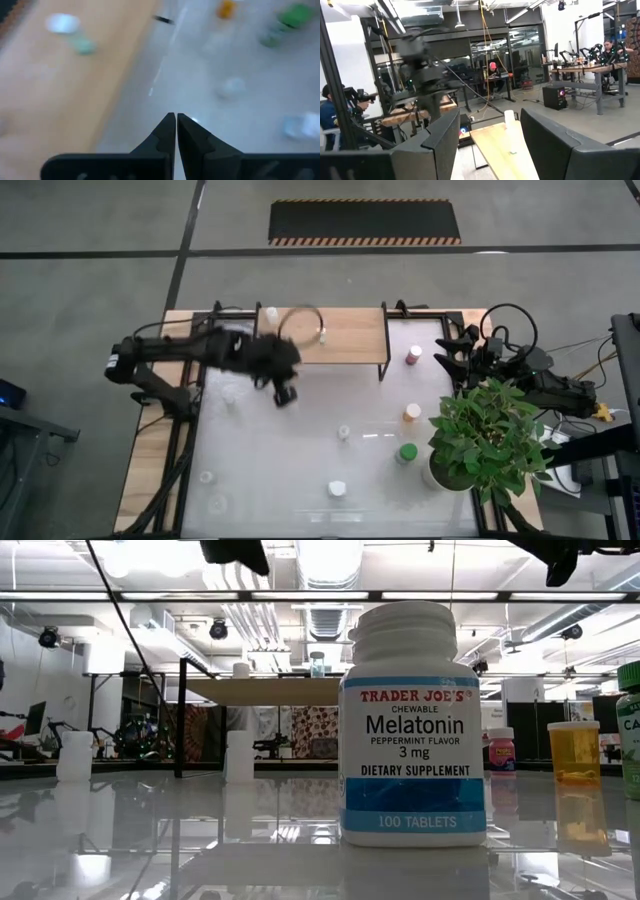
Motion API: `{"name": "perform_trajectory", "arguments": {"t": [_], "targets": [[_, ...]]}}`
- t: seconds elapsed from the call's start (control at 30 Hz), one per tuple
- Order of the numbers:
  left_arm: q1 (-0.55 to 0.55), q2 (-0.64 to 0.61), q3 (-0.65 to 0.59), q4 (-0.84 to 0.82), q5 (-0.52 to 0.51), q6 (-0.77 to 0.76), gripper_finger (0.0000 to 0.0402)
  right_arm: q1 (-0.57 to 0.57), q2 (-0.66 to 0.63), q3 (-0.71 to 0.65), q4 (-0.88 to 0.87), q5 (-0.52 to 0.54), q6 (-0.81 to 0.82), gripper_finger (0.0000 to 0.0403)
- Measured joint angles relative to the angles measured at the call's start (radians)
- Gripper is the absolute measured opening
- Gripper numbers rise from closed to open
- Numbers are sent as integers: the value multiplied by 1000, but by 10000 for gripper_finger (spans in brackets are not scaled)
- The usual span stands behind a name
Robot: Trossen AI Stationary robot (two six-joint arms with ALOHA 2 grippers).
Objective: Pick and place medicine bottles onto shelf by color
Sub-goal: Put the white pill bottle on the shelf
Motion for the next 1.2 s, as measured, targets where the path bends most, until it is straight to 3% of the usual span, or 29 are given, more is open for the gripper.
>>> {"name": "perform_trajectory", "arguments": {"t": [0.17,0.37,0.57,0.73,1.0,1.2], "targets": [[-158,0,-66,-13,5,-181,0,0,0,0,-9,0,-6,201],[-275,-3,-136,-129,95,-459,0,0,0,0,-11,-1,-17,201],[-303,-36,-281,-284,101,-708,0,0,0,0,-21,-1,-25,201],[-289,-127,-459,-281,105,-847,5,0,0,0,-35,-2,-28,201],[-263,-333,-685,-236,33,-1058,88,0,0,0,-35,-3,-33,201],[-253,-434,-779,-160,-48,-1125,164,0,0,0,-35,-3,-34,201]]}}
